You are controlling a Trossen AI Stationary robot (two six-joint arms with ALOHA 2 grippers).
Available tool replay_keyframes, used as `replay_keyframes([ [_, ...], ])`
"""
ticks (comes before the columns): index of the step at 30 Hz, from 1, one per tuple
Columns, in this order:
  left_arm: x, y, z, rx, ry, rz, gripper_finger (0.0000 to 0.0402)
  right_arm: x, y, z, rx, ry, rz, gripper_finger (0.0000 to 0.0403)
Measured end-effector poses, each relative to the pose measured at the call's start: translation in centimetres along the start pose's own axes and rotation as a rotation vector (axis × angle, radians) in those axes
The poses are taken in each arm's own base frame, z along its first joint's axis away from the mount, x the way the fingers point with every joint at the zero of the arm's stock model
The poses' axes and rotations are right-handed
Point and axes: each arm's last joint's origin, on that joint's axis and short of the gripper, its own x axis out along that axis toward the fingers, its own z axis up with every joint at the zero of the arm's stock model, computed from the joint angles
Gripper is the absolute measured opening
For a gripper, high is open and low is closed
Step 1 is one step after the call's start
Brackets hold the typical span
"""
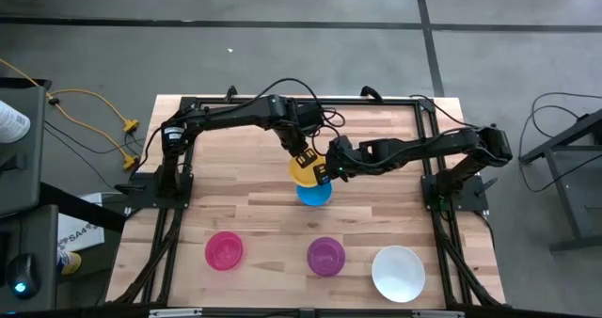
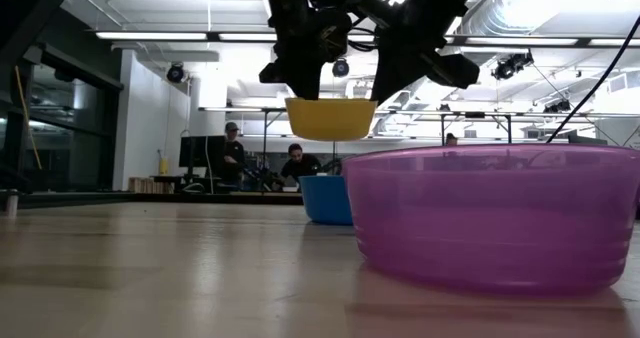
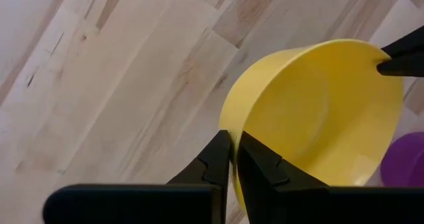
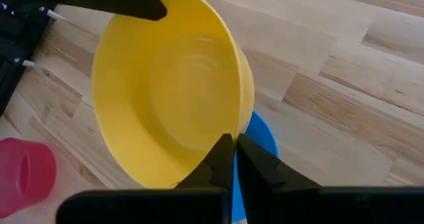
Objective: Nest bowls inside each other
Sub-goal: Stack the yellow bowl on the white bowl
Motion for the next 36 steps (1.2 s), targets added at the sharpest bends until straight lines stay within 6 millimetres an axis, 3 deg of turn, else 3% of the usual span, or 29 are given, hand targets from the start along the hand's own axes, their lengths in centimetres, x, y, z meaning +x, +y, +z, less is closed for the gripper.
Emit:
replay_keyframes([
  [36,-0.57,-0.61,-0.03,0.349,-0.042,-0.009,0.0024,-0.05,0.16,0.02,-0.007,0.010,0.022,0.0003],
])
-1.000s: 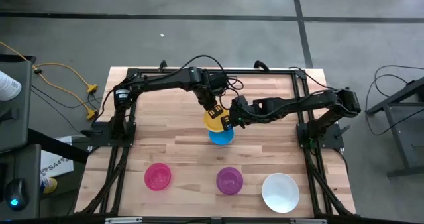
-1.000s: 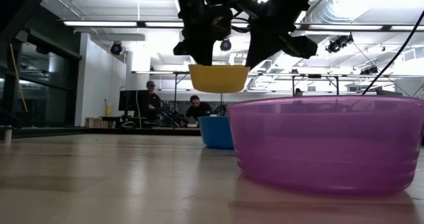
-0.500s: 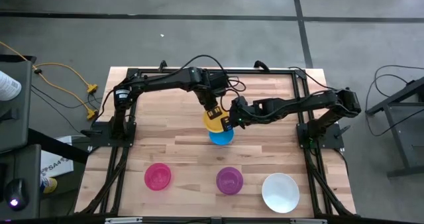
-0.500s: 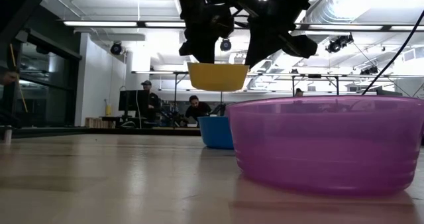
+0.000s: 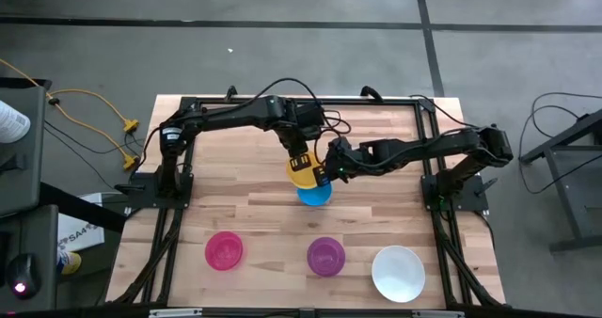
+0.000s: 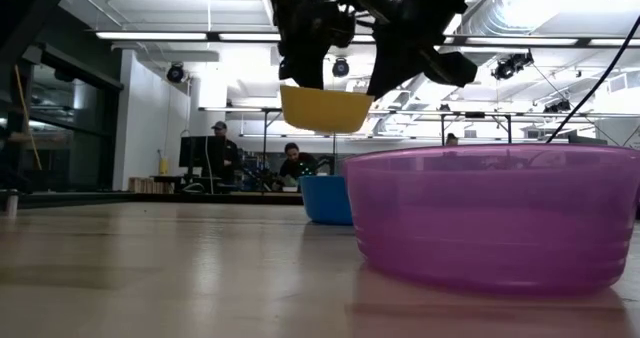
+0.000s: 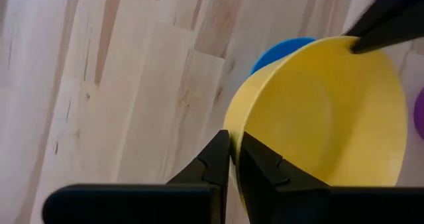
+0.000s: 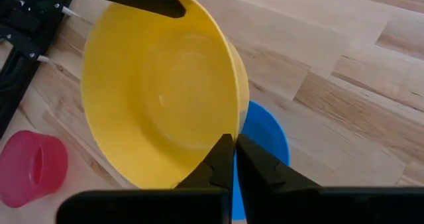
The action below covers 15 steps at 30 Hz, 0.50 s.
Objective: Nest bowls inside each other
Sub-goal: Stack the yellow bowl on the white bowl
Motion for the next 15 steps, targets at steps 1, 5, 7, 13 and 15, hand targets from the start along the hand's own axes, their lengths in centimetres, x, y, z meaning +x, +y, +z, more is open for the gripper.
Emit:
replay_keyframes([
  [1,-0.2,-0.1,0.0,0.004,-0.004,-0.006,0.0024,0.0,0.0,0.0,0.000,0.002,0.001,0.0003],
  [5,-0.9,-0.3,-0.1,0.007,-0.019,-0.015,0.0024,0.0,0.1,0.0,0.001,0.005,0.008,0.0003],
  [7,-1.1,-0.3,-0.2,0.006,-0.020,-0.021,0.0024,0.0,0.1,0.0,0.002,0.006,0.011,0.0003],
  [13,-1.3,-0.3,-0.2,0.007,-0.025,-0.025,0.0024,0.0,0.1,0.0,-0.002,0.007,0.019,0.0003],
  [15,-1.3,-0.3,-0.2,0.009,-0.028,-0.024,0.0024,0.0,0.2,0.1,-0.002,0.006,0.023,0.0003],
])
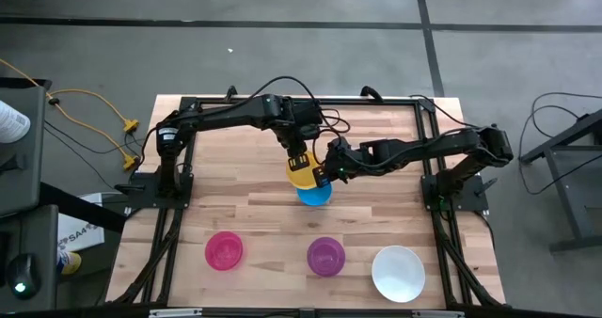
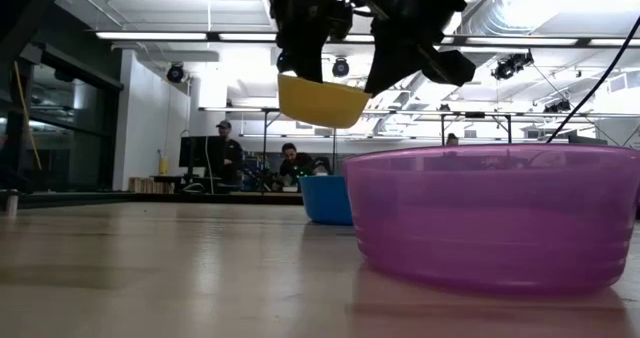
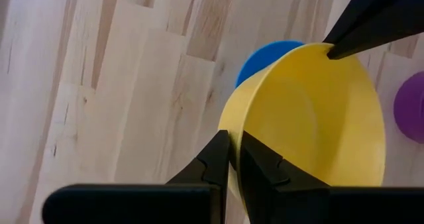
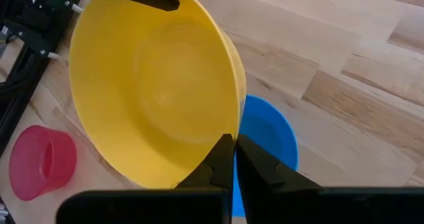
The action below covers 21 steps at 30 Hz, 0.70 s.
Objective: Nest bowls inside each other
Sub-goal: Stack the yellow bowl on the white bowl
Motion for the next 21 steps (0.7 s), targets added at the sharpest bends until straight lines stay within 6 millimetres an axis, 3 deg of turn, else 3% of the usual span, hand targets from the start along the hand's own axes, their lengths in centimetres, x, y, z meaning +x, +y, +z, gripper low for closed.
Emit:
replay_keyframes([
  [7,0.0,-0.1,0.3,0.052,-0.028,-0.005,0.0034,0.0,0.0,0.0,0.000,0.007,0.004,0.0003],
  [16,0.0,-1.1,0.5,0.082,-0.056,-0.027,0.0119,0.1,0.1,-0.1,-0.004,0.018,0.013,0.0003],
  [21,0.0,-1.2,0.5,0.122,-0.056,-0.028,0.0135,0.1,0.1,-0.1,-0.005,0.022,0.016,0.0003],
])
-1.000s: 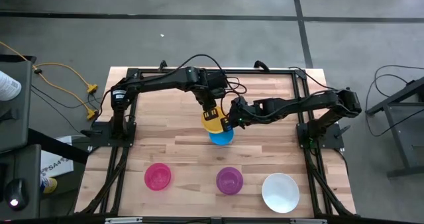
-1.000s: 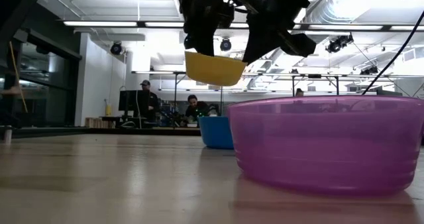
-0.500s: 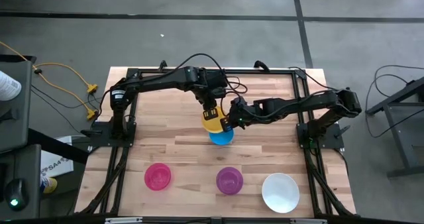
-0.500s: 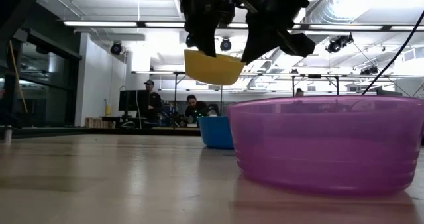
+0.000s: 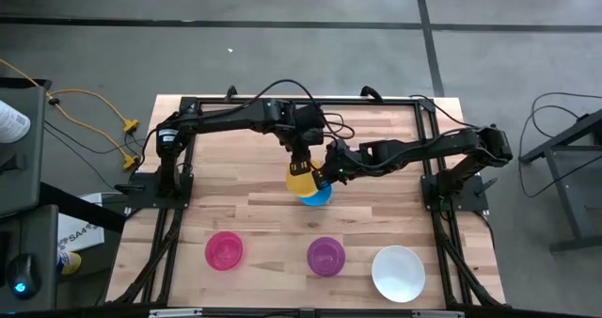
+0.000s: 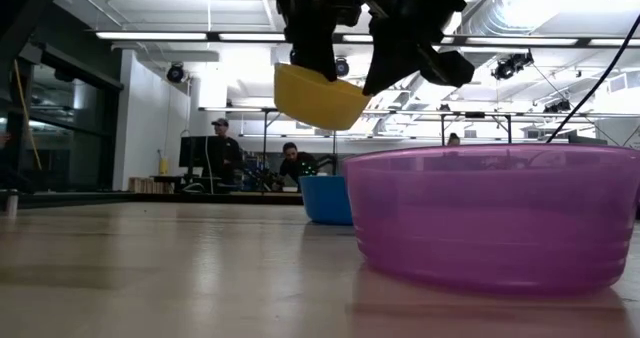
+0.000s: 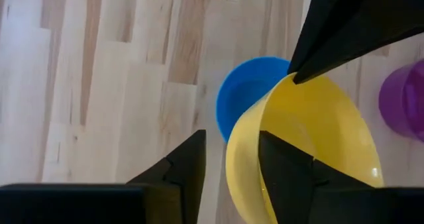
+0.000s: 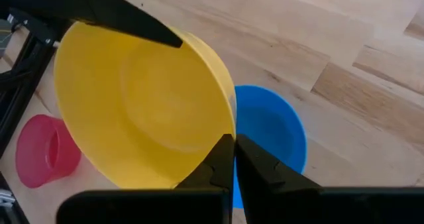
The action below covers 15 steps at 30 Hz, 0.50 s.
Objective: Nest bowls inside each other
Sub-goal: Stack the yellow bowl on the white bowl
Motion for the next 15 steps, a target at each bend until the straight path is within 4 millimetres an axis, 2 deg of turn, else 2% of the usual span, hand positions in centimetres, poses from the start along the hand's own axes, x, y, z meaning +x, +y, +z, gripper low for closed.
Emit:
replay_keyframes([
  [15,-0.01,0.11,0.13,0.080,-0.013,0.010,0.0136,-0.07,0.16,-0.34,-0.005,0.012,0.006,0.0003],
])
